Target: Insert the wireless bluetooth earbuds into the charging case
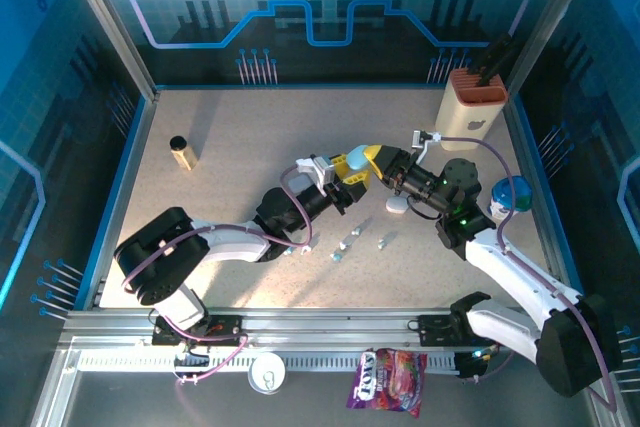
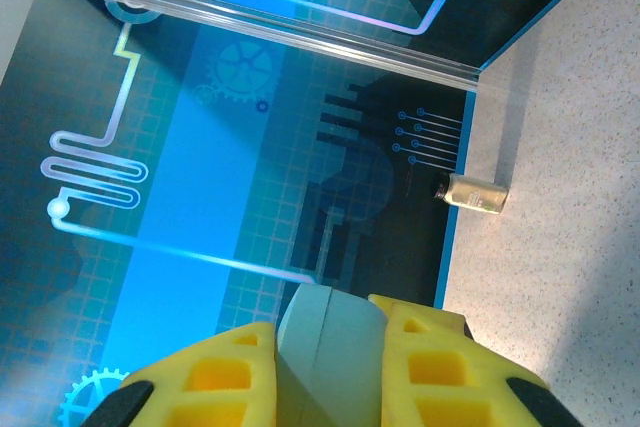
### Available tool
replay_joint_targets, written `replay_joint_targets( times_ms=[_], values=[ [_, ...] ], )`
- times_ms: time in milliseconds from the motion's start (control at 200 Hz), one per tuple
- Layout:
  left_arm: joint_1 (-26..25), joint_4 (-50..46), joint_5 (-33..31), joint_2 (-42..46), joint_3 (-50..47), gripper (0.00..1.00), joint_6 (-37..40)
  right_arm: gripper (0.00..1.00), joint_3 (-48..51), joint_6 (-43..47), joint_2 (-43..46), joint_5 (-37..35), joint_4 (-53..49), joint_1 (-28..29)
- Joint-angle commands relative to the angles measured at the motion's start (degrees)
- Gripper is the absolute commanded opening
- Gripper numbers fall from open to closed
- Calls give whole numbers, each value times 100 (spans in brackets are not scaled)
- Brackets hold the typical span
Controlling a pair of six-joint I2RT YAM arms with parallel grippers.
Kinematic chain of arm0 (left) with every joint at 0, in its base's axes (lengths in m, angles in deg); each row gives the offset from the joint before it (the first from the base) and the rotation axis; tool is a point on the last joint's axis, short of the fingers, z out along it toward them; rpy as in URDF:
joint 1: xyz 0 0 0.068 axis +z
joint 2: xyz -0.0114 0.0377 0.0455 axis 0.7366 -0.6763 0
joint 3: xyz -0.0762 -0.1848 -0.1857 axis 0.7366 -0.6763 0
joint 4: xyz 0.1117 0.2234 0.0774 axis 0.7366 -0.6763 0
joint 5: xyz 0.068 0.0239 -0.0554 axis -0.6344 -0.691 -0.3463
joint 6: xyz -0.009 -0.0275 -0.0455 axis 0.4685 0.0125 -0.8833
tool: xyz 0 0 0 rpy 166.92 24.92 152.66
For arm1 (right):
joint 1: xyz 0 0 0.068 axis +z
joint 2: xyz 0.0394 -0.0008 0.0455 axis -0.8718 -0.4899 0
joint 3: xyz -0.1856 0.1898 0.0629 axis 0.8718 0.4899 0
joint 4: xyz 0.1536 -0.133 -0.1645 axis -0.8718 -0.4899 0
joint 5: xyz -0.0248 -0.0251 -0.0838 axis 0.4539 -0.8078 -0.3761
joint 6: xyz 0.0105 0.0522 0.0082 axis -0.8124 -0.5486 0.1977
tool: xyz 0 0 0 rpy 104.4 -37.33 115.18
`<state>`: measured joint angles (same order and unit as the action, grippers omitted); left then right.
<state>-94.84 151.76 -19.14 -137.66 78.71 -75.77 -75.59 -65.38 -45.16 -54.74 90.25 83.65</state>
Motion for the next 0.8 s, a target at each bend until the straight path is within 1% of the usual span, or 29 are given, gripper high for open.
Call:
replay_joint_targets(
  times_ms=[0, 85, 155, 225, 270, 435, 585, 645, 730, 795],
  values=[
    [26, 242, 67, -10, 157, 45, 21, 0, 66, 31, -12, 1, 174, 48],
    [22, 247, 44, -11, 179, 46, 40, 0, 87, 21, -8, -9, 174, 46],
    [26, 243, 55, -13, 203, 51, 68, 0, 103, 6, -17, -18, 174, 48],
    [22, 243, 53, -11, 195, 51, 106, 0, 121, -2, -8, -21, 176, 48],
    [28, 242, 59, -13, 187, 50, 127, 0, 125, -1, -3, -26, 175, 43],
    [27, 240, 195, -55, 186, 39, 233, 0, 132, -58, -28, -10, 218, 48],
    [24, 242, 263, -57, 169, 38, 303, 0, 144, -84, -78, 48, 268, 42],
    [24, 242, 264, -46, 167, 39, 314, 0, 158, -90, -90, 38, 260, 37],
    [28, 247, 263, -33, 168, 45, 316, 0, 172, -94, -100, 53, 262, 39],
    [20, 245, 264, -13, 164, 45, 331, 0, 168, -88, -104, 44, 262, 39]
  ],
)
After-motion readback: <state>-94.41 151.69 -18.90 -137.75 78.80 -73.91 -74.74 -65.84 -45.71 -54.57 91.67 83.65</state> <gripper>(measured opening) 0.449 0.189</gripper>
